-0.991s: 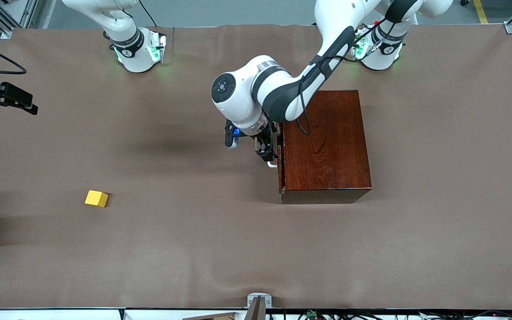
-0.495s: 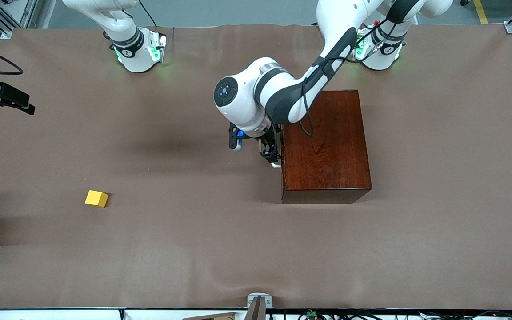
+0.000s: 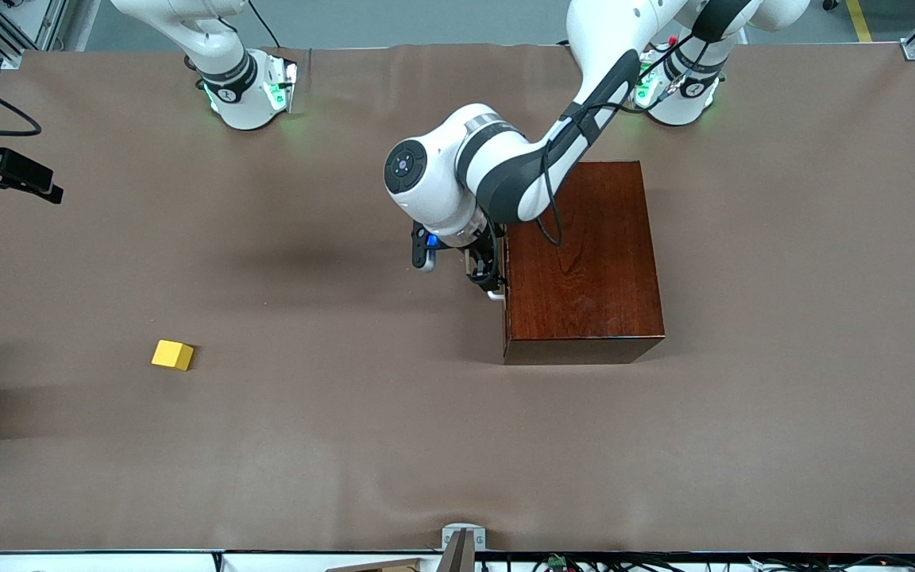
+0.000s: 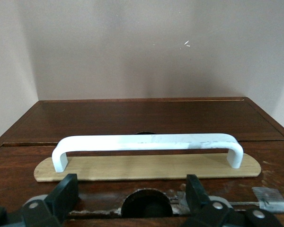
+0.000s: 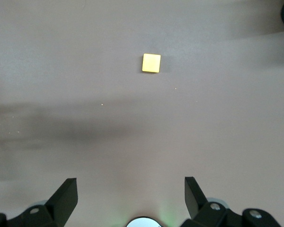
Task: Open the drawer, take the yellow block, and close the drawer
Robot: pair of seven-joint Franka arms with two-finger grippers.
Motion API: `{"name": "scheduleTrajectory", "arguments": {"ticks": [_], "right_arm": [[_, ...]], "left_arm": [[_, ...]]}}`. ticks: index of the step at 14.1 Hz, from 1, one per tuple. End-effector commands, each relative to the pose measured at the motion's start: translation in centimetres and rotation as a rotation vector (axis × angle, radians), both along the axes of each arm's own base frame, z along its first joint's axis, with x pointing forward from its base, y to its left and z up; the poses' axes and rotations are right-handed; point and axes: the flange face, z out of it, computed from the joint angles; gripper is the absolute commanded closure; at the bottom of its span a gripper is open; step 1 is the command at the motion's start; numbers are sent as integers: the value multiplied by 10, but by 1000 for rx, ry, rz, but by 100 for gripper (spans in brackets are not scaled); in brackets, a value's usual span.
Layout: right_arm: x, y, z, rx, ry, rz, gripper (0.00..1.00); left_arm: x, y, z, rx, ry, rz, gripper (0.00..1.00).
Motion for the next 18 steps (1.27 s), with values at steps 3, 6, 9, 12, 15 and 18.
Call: {"name": "scheduleTrajectory", "arguments": {"ticks": [3,6,9,12,15,18], "right_arm": [[-6,0,7,-1,-1,-10,0],[-6,-2,7,-1,-2,-13,0],[-5,-3,9,1,-13,-16,0],[-3,-3,15,0,-36,-29,0],[-2,-5,17,-1,-46,-34,0],[-3,-5,16,0,-42,-34,0]], "left_arm": [[4,11,3,38,-12,-12,0],[5,-18,21,-127,-107,-59,0],[9,-31,50,-298,-144,5,0],[29,-1,122,-385,-214,145,0],[61,71,203,-481,-236,339,0],[95,169,250,-446,-254,498,0]]}}
